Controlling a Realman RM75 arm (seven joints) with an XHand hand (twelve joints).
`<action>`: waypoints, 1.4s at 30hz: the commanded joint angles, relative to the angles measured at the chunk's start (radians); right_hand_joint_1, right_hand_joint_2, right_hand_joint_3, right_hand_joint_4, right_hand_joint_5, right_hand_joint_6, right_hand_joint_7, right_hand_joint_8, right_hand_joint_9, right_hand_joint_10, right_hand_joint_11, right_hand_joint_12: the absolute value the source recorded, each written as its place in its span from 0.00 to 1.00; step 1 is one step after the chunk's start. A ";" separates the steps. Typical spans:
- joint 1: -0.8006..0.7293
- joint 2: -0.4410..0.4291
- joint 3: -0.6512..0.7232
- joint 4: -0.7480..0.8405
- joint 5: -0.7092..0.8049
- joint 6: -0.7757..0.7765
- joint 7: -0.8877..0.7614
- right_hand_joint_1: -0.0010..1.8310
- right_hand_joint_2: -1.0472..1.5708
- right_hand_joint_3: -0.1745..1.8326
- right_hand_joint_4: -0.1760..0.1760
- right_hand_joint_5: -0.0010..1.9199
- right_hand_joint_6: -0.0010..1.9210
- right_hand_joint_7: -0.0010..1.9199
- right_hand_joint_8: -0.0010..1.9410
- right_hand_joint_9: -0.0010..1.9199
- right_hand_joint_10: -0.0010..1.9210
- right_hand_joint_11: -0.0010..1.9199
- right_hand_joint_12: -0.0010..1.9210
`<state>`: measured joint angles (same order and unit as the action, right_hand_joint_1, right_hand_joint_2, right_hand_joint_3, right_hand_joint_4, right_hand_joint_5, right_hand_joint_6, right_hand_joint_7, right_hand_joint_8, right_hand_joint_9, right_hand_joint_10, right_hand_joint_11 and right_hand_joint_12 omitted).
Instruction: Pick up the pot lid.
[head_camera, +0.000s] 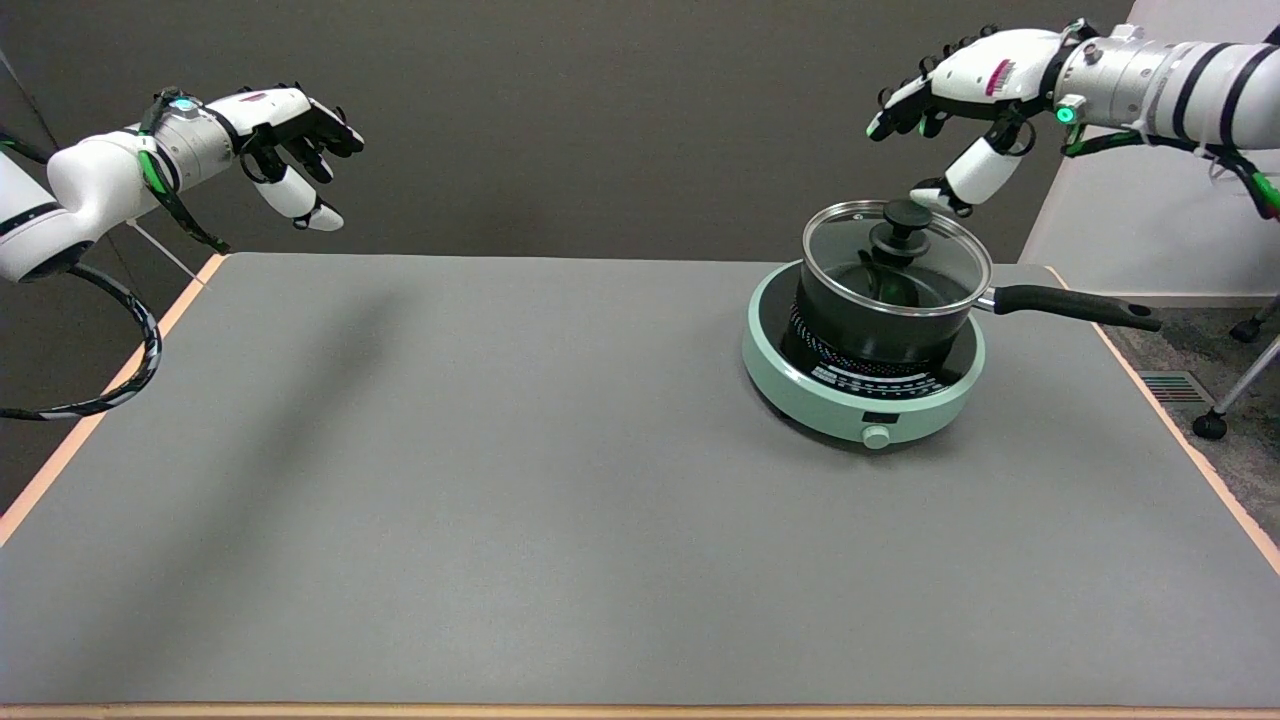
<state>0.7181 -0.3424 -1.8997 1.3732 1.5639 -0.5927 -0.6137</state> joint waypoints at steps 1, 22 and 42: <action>0.142 -0.033 -0.188 -0.041 -0.015 -0.067 0.004 0.41 0.61 0.52 0.67 0.24 0.11 0.27 0.17 0.33 0.27 0.22 0.48; 0.142 -0.028 -0.186 -0.056 -0.039 -0.115 0.009 0.42 0.62 0.52 0.61 0.24 0.11 0.26 0.16 0.31 0.26 0.21 0.46; 0.142 -0.044 -0.227 -0.090 -0.106 -0.045 0.009 0.47 0.64 0.51 0.65 0.28 0.17 0.27 0.21 0.33 0.27 0.22 0.47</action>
<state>0.8551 -0.3769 -2.1025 1.3076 1.4951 -0.6836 -0.6042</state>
